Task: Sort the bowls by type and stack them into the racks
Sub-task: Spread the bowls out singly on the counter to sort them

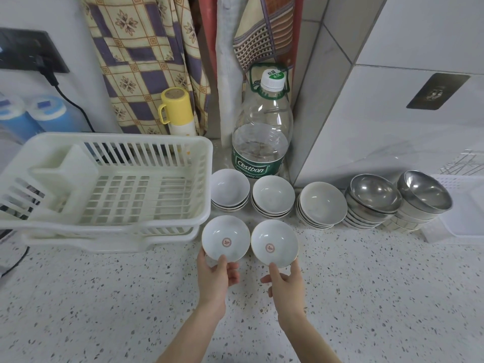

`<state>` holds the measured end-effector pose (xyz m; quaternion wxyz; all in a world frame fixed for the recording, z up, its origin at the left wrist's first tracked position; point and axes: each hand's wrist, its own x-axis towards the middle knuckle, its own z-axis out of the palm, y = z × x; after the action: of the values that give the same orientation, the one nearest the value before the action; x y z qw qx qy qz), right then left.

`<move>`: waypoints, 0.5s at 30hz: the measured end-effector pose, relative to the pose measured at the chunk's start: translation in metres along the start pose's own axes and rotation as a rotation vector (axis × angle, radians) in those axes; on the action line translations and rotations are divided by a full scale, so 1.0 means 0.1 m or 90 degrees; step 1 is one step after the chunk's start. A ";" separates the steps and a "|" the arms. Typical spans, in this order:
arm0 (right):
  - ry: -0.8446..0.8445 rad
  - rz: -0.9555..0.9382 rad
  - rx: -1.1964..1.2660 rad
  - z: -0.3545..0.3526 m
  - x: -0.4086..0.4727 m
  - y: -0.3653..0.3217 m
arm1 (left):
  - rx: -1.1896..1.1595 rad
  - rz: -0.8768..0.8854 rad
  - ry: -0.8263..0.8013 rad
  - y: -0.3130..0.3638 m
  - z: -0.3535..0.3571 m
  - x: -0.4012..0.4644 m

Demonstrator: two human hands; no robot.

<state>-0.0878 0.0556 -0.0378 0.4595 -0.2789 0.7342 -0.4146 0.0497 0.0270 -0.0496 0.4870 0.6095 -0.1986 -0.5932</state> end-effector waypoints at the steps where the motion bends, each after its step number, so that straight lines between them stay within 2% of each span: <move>1: 0.002 0.001 0.002 0.01 0.00 0.00 | 0.001 0.002 0.003 0.00 0.00 0.00; 15: -0.017 -0.003 -0.006 -0.01 0.04 -0.02 | -0.001 -0.003 -0.012 0.02 -0.02 0.02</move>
<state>-0.0899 0.0522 -0.0378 0.4672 -0.2881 0.7291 -0.4087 0.0529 0.0252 -0.0490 0.4839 0.6039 -0.2017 -0.6003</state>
